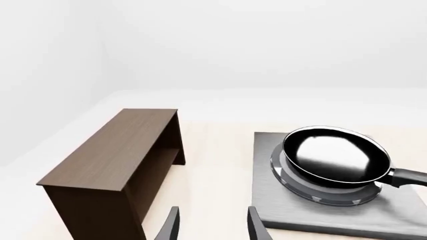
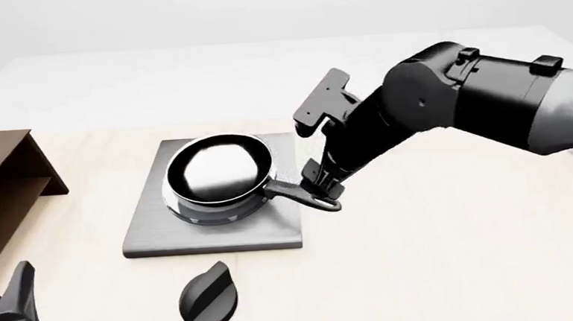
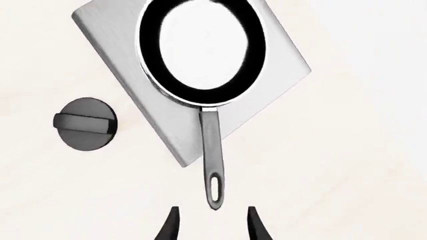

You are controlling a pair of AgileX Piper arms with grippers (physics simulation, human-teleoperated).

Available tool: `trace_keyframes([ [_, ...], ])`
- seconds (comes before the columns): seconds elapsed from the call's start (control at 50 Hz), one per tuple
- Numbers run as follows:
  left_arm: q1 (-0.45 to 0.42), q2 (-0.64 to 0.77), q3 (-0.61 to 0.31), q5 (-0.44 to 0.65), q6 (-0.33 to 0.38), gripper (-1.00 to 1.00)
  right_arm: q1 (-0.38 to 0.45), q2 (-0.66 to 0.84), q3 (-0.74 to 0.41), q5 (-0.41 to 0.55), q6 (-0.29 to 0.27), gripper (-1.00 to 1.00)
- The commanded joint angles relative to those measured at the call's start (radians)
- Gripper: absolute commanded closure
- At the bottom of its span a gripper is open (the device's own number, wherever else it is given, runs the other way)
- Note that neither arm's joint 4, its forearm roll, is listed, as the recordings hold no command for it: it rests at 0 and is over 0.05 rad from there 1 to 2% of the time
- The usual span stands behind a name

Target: Turn on the stove and put the frying pan on it.

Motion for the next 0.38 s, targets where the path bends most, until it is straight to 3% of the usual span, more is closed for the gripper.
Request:
trace_keyframes([
  [0.02,0.0,0.0,0.0,-0.003,0.005,-1.0,-0.01,-0.195,0.23,-0.262,0.089,-1.0],
  [0.08,0.001,0.0,0.0,-0.004,0.005,-1.0,-0.029,-0.225,0.282,-0.321,0.085,-1.0],
  [0.1,0.002,0.0,0.0,-0.004,0.005,-1.0,-0.05,-0.278,0.339,-0.391,0.088,-1.0],
  [0.14,0.002,0.0,0.0,-0.004,0.005,-1.0,-0.046,-0.329,0.385,-0.449,0.137,-1.0],
  [0.2,0.003,0.0,0.0,-0.005,0.006,-1.0,-0.058,-0.366,0.428,-0.494,0.154,-1.0],
  [0.38,0.004,0.0,0.0,-0.005,0.006,-1.0,-0.201,-0.536,0.676,-0.716,0.275,-1.0],
])
